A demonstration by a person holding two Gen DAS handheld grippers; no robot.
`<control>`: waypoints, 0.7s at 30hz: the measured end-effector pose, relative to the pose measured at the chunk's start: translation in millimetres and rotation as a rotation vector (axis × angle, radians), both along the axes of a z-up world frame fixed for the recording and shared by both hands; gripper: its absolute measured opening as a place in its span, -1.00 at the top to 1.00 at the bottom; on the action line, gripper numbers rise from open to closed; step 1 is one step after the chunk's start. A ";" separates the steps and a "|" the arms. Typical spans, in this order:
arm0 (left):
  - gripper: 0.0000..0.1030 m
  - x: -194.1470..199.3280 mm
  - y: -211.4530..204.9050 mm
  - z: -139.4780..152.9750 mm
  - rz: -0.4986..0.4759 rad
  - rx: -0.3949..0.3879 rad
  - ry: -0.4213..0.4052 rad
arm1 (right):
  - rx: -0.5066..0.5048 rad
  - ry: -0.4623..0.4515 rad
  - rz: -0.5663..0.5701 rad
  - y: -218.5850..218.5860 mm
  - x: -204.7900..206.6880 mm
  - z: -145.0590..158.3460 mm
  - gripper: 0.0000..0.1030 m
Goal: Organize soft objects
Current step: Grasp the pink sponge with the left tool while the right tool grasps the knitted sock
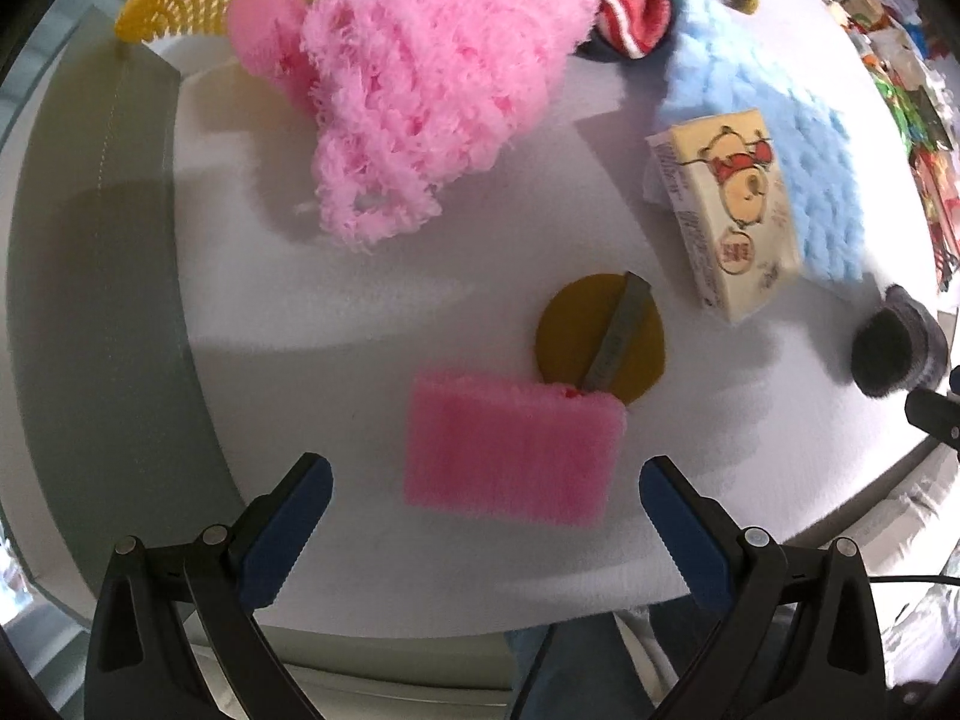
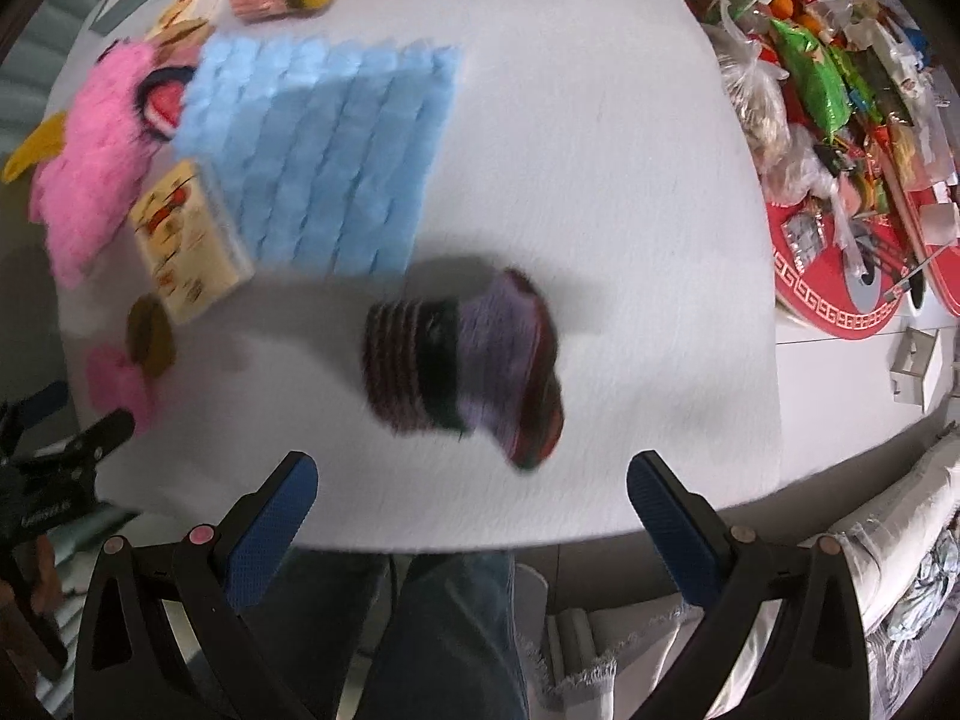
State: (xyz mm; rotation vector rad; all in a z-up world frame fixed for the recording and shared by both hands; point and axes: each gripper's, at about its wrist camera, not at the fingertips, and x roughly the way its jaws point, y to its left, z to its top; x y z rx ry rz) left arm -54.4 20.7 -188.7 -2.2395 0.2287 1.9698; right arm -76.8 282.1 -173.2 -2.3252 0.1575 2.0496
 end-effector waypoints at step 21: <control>-1.00 -2.4 3.0 -56.8 0.056 -0.023 -0.041 | 0.015 -0.034 0.024 20.8 -36.3 -65.6 -1.00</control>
